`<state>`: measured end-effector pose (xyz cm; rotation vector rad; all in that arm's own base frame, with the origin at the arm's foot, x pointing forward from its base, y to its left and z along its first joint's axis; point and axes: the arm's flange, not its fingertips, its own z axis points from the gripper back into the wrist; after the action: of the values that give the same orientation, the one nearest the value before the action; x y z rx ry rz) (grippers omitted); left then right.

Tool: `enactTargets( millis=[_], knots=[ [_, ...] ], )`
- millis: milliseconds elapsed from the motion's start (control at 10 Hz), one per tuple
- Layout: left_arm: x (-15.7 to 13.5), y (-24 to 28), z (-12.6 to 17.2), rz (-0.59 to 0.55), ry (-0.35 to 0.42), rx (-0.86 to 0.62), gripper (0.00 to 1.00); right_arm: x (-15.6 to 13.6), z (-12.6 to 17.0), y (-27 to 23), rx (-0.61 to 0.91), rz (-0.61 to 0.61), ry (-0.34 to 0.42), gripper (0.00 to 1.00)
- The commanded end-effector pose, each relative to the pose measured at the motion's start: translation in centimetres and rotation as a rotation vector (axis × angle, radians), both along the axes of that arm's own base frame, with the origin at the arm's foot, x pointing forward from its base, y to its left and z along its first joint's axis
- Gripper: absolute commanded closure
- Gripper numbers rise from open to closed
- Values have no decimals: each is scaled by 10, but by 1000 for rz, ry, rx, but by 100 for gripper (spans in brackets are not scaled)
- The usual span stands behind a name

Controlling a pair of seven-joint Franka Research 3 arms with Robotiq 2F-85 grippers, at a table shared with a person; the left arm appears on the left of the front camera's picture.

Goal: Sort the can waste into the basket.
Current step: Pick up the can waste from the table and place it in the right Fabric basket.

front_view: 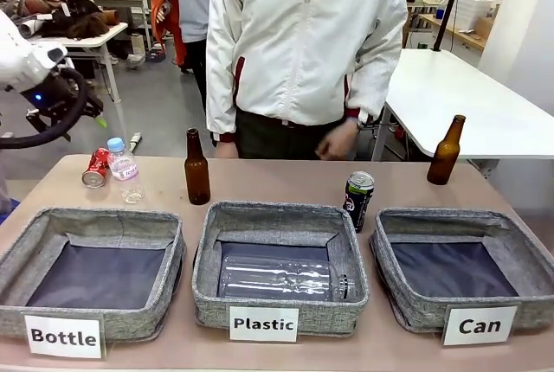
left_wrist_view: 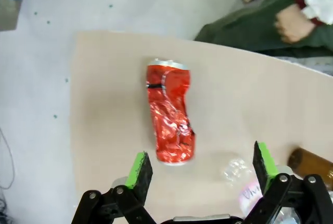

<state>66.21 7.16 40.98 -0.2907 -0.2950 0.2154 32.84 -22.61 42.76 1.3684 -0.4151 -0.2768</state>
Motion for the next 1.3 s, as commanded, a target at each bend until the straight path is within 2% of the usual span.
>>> enactTargets(
  millis=[0,200,300,500,700,1000,1100,1200],
  knots=[
    [13,-3,-21,29,43,88,0,-2,1,-1,-11,14,-16,0],
    [27,-9,-56,7,24,129,0,-2,1,-1,-11,14,-16,0],
    [30,-13,-71,2,-17,117,0,-2,1,-1,-11,14,-16,0],
    [39,-17,-87,13,-5,152,0,-2,1,-1,-11,14,-16,0],
    [45,-18,-95,34,25,209,0,-2,1,-1,-11,14,-16,0],
    [45,-19,-97,30,35,207,0,-2,1,-1,-11,14,-16,0],
    [44,-22,-97,25,30,214,39,-2,1,-1,-11,14,-16,0],
    [46,-23,-96,24,38,233,59,-2,1,-1,-11,14,-16,0]
  ],
)
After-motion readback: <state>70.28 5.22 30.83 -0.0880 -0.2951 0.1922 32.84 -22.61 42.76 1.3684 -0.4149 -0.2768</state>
